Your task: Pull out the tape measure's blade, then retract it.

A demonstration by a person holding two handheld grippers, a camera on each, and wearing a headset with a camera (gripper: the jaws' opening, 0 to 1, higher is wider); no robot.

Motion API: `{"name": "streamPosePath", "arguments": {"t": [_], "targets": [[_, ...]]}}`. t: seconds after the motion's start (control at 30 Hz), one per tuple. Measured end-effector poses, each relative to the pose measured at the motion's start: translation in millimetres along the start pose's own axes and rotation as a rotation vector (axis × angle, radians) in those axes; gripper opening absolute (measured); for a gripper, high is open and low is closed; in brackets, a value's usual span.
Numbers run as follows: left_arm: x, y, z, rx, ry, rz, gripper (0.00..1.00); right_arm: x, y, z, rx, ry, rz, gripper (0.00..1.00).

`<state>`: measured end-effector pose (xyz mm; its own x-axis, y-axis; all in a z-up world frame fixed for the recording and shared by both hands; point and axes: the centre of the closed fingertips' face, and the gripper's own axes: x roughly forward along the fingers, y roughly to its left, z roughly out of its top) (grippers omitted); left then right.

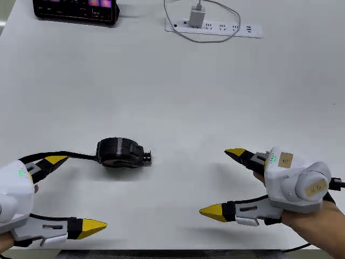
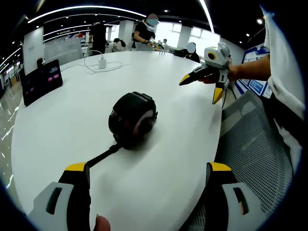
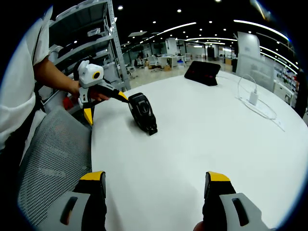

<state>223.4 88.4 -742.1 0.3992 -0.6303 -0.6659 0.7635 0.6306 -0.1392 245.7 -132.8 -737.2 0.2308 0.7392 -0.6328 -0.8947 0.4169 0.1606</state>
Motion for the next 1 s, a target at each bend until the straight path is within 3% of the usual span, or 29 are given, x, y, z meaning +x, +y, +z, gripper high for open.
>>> {"name": "streamPosePath", "arguments": {"t": [0.5, 1.0], "targets": [[-2.1, 2.8, -0.5, -0.004, 0.010, 0.012, 0.91, 1.0, 3.0, -1.5, 0.014, 0.009, 0.014, 0.80], [5.8, 6.8, 9.5, 0.019, 0.004, -0.008, 0.96, 11.8, -0.9, 5.1, -0.015, 0.014, 0.039, 0.79]]}}
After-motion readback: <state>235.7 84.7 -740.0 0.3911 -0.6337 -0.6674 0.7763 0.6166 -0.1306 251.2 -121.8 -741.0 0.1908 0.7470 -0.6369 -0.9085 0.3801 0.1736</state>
